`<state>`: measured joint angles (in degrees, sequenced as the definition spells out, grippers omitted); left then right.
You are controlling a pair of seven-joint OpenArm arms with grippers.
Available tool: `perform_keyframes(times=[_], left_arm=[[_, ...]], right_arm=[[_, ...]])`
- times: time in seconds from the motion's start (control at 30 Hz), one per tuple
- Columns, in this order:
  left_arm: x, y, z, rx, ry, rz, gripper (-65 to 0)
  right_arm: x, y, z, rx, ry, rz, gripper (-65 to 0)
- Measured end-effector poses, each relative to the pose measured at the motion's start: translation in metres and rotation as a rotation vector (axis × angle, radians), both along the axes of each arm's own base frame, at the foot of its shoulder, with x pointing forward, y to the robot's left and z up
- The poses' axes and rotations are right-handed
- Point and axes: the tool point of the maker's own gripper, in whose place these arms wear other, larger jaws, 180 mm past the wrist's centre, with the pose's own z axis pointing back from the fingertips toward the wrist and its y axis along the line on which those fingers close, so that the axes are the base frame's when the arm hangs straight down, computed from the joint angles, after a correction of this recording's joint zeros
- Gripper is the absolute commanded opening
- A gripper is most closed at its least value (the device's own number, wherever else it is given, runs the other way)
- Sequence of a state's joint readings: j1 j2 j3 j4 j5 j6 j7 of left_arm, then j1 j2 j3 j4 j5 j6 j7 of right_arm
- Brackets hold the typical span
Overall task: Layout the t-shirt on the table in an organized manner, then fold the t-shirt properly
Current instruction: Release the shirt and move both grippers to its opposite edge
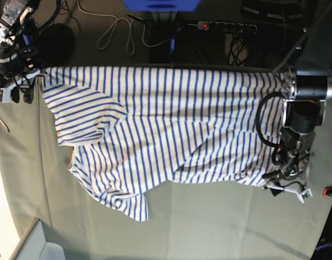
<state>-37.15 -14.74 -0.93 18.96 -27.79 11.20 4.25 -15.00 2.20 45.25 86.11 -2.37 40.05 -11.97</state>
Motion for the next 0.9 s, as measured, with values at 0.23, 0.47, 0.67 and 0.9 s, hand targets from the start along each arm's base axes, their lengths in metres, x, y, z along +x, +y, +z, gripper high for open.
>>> perform_keyframes(times=[0.23,0.47,0.67,0.9], left_arm=[[-0.008,-0.006,-0.012,0.014,0.032,-0.029,-21.5],[-0.022,-0.006,-0.025,0.021,0.055,-0.03,-22.3],[-0.028,-0.007,-0.031,0.021,0.058,-0.03,-53.9],[-0.031,-0.003,-0.03,0.056,0.02,-0.03,-65.0]], right_arm=[[0.0,0.0,0.0,0.0,0.001,0.001,-39.0],[0.0,-0.001,0.0,-0.003,0.001,0.002,-39.0],[0.001,-0.001,0.001,-0.005,0.0,0.003,-39.0],[0.003,-0.009,0.006,-0.028,-0.003,0.011,-39.0]])
